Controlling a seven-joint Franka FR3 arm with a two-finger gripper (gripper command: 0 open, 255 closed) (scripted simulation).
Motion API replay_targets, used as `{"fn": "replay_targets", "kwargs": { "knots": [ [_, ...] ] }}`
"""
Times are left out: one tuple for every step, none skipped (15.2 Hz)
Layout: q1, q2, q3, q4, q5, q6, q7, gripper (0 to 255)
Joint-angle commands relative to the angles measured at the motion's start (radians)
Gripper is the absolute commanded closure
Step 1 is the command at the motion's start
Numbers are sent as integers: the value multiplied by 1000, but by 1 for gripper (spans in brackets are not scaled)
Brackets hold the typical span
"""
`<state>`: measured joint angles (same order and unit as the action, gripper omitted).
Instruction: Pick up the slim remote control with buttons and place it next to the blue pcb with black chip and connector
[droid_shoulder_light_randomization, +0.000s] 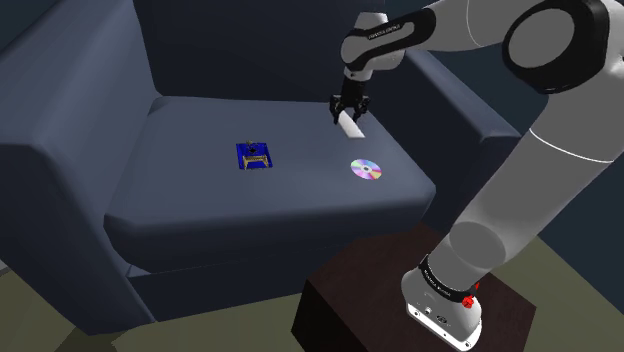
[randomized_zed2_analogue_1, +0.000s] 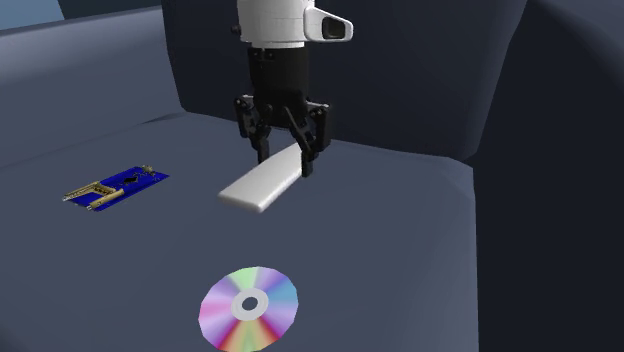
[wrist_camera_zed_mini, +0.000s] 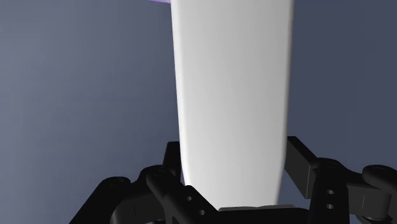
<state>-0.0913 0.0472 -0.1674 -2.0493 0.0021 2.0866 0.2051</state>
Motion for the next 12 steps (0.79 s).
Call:
{"fn": "replay_targets", "kwargs": {
  "knots": [
    [24, -29, 21, -31, -6, 2, 49, 255],
    [36, -40, 32, -44, -7, 4, 73, 255],
    [48, -50, 44, -56, -9, 6, 98, 255],
    [60, -59, 56, -67, -9, 8, 122, 255],
    [72, -67, 68, -76, -10, 9, 147, 255],
    [84, -75, 81, -85, -10, 10, 171, 255],
    [96, -81, 93, -93, -10, 11, 196, 255],
    [108, -86, 106, -99, -10, 12, 220, 255],
    [119, -91, 119, -104, -9, 13, 244, 255],
    [131, -94, 132, -108, -8, 13, 269, 255],
    [143, -97, 145, -111, -7, 13, 293, 255],
    [155, -98, 158, -113, -6, 14, 318, 255]
  ]
}}
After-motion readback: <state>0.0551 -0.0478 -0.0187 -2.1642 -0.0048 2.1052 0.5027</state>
